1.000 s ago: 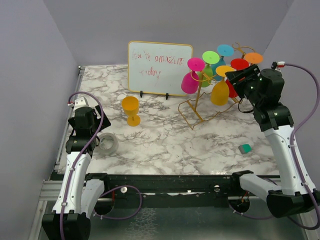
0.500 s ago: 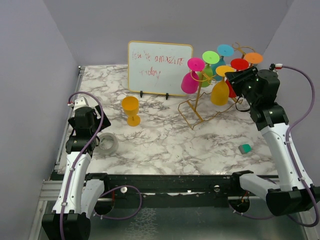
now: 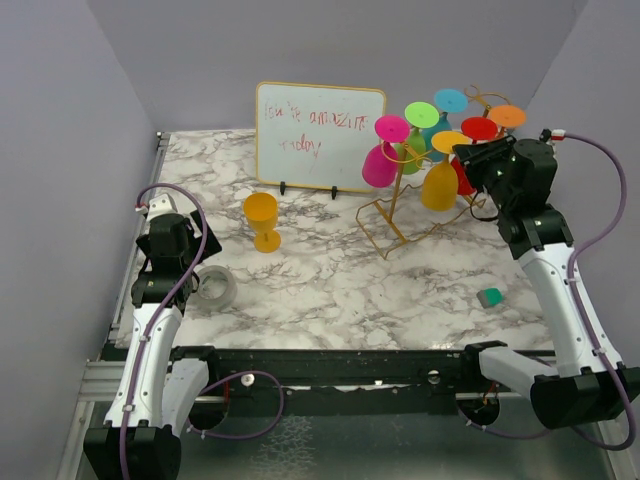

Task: Take the wine glass off the wine glass rack
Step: Pick up the wine glass from the wine rack.

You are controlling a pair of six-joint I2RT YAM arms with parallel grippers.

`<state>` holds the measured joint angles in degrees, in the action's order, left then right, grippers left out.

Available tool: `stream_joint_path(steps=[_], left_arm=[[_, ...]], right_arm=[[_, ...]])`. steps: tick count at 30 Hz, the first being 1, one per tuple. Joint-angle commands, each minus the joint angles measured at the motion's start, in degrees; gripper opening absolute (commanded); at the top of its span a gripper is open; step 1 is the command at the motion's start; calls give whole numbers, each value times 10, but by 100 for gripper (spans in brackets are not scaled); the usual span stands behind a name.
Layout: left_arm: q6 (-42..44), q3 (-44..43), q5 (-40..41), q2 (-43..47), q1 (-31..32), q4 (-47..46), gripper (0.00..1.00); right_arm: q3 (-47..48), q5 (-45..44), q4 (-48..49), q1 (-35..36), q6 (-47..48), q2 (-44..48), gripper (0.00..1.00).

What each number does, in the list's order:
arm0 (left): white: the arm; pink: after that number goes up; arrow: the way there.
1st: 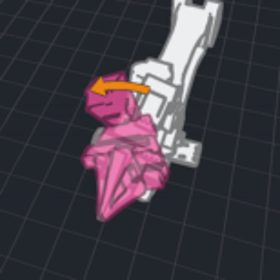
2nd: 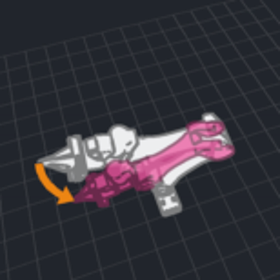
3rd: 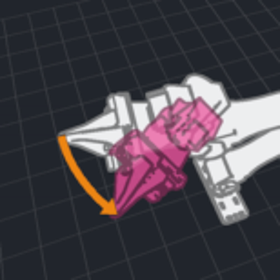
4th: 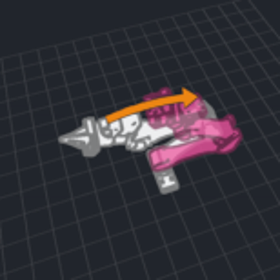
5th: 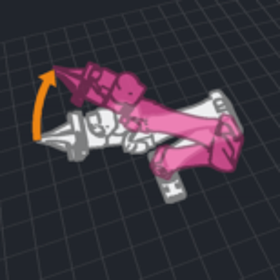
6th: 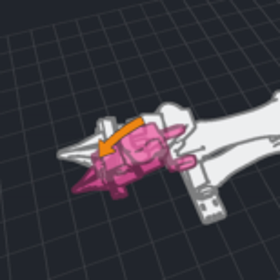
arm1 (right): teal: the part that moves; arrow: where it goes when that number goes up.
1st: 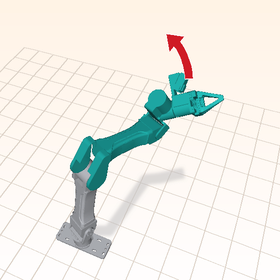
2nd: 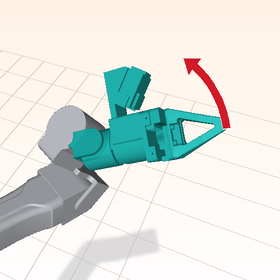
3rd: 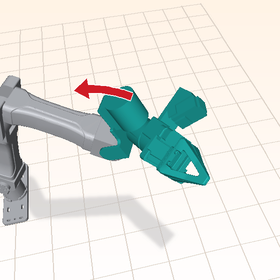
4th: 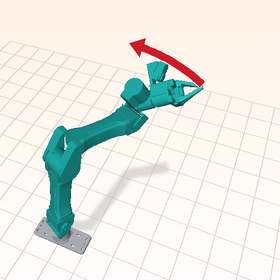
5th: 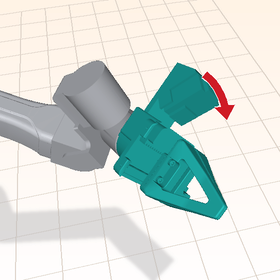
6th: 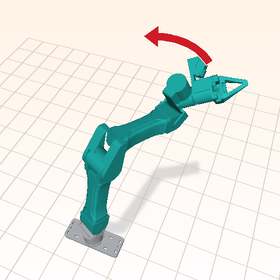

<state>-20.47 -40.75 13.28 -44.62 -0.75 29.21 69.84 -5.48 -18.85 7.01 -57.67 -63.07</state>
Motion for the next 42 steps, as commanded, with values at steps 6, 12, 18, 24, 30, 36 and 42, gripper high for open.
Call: stream_joint_path(steps=[6,12,18,24,30,36,42], left_arm=[[3,2,-9,4,-2,-10,99],[3,2,-8,4,-2,-11,99],[3,2,-8,3,-2,-10,99],[3,2,-9,3,-2,-11,99],[2,2,-9,3,-2,-10,99],[2,2,-10,2,-2,-10,99],[2,2,-11,4,-2,-10,99]], right_arm=[[-17,-7,15,-8,-20,12,17],[-15,-10,11,-9,-37,25,12],[-18,-18,2,-11,-73,47,6],[-23,-17,-2,-13,-115,63,5],[-23,-36,-22,-13,-130,76,4],[-30,-64,-41,-13,-158,94,2],[-40,-58,-45,-13,-165,108,2]])
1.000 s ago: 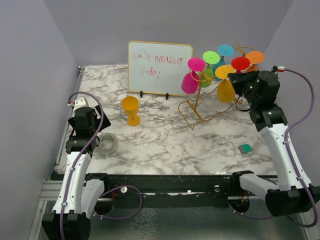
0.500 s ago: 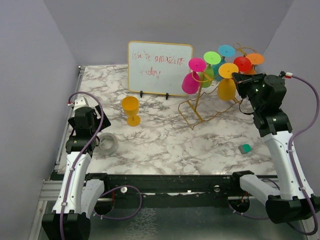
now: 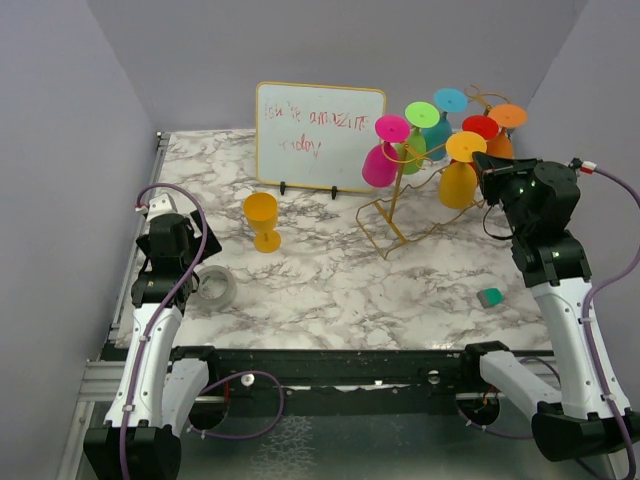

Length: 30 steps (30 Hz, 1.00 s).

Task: Take the wine glass off the wine glass rack
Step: Pick up the wine glass from the wine rack, then place the wine glass at the center of the board.

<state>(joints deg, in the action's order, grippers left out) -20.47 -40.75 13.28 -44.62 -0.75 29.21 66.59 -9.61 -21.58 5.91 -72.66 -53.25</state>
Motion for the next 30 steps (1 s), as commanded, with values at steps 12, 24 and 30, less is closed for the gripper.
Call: stream_joint_path(steps=[12,24,30], left_arm=[[-22,-6,-60,48,-2,12,99],[-85,-21,-447,44,2,-39,99],[-116,-3,-534,49,80,-91,99]], right_arm=[[-24,60,-63,-2,54,71,2],[-113,297,-53,-2,118,129,1],[-176,466,-8,-2,196,137,1]])
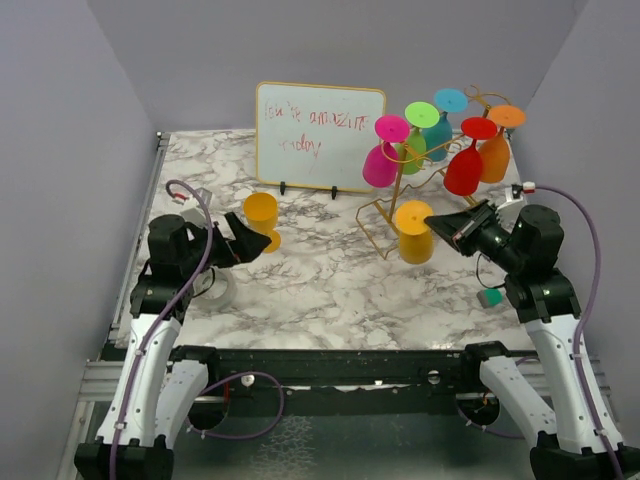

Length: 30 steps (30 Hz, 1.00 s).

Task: Take the wine glass off the wine glass rack
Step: Place the wine glass at the center of the board.

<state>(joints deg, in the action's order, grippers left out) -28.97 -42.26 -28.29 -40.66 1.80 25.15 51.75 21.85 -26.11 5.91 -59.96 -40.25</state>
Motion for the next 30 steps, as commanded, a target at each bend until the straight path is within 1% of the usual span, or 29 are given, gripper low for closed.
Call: stream_joint_path(steps=[1,4,7,11,13,19,21,23,26,30], left_arm=[[-40,17,-125,11,71,-62,99],[-79,36,-152,2,123,-113,98],[-114,50,-131,6,176,-156,96],[-198,82,-126,-10,234,-279,89],[-217,84,-103,-30,275,-315,86],[-216,64,-20,-108,416,-386,79],[-201,47,5,-145,461,-392,75],[-187,27,23,-176,500,-396,74],[-172,6,57,-205,539,-404,74],[-182,1,83,-221,553,-435,71]], right_arm=[[-36,173,43,-2,82,9,1],[-59,242,68,-2,110,9,1],[-60,282,69,-2,144,2,1],[-67,334,86,-1,169,-6,1],[-72,353,95,3,176,-12,1],[-74,378,93,20,198,-9,1],[-78,382,98,24,197,-4,1],[-81,387,97,26,195,2,1],[-79,402,77,28,210,5,1],[-78,421,59,29,231,11,1]])
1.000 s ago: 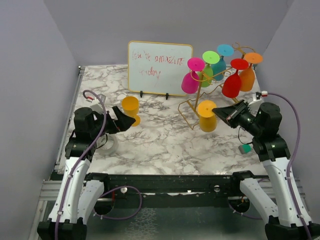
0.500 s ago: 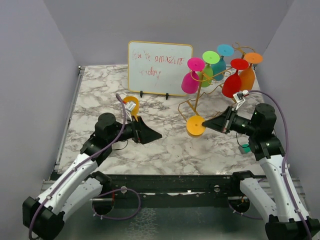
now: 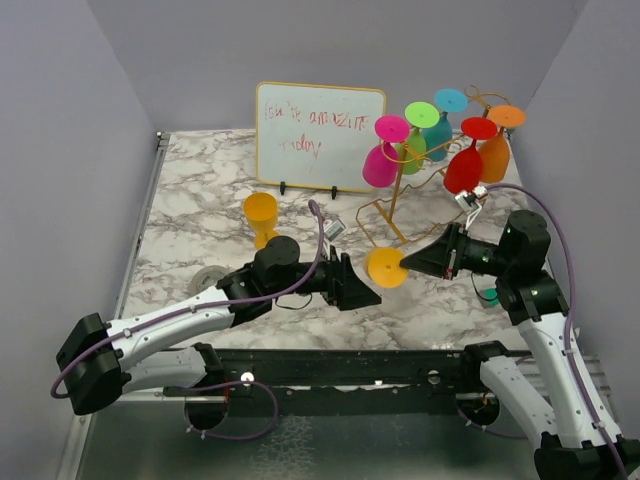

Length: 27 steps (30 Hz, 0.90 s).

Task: Take the wine glass off the wine glass rack
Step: Place the wine glass at the center of the board.

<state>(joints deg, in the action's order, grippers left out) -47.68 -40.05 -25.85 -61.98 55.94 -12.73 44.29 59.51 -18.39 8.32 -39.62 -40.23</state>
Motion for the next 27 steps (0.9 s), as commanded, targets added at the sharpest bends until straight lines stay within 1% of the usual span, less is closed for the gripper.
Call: stream_joint_path(steps=[1,3,4,8,9,11,12,14,17,18,20,21,23,25,26,27], left_arm=[[2,-22,62,-11,14,-64,71],[1,-25,69,-15,19,-71,70],[1,-26,71,-17,21,-73,67],[3,-29,67,-22,25,-77,52],[5,-30,66,-24,25,-78,47],[7,-32,61,-29,26,-78,33],[7,-33,58,-30,27,-79,27],[8,-33,57,-31,28,-79,18],[12,-30,58,-28,29,-79,6],[14,-29,58,-26,29,-79,1],[20,-26,57,-20,29,-79,0],[25,-24,57,-16,29,-79,0],[36,-18,54,-7,29,-78,0],[49,-11,59,8,29,-71,0],[58,-9,66,18,29,-62,0],[69,-6,77,28,29,-49,0]], right_arm=[[-5,50,-19,5,29,12,1],[-6,62,-23,5,37,12,1],[-5,66,-30,5,43,12,1],[-5,83,-48,6,59,10,1],[-6,90,-47,6,60,10,1],[-5,97,-49,6,65,11,1],[-4,102,-51,6,67,11,1],[-3,113,-51,6,69,10,1],[3,124,-69,6,89,9,1],[7,125,-81,6,101,8,3],[14,125,-105,6,122,3,8],[17,125,-115,6,130,2,14],[19,123,-118,6,136,4,33],[20,120,-103,6,129,5,49],[20,120,-93,6,122,5,55],[23,118,-89,7,120,2,58]])
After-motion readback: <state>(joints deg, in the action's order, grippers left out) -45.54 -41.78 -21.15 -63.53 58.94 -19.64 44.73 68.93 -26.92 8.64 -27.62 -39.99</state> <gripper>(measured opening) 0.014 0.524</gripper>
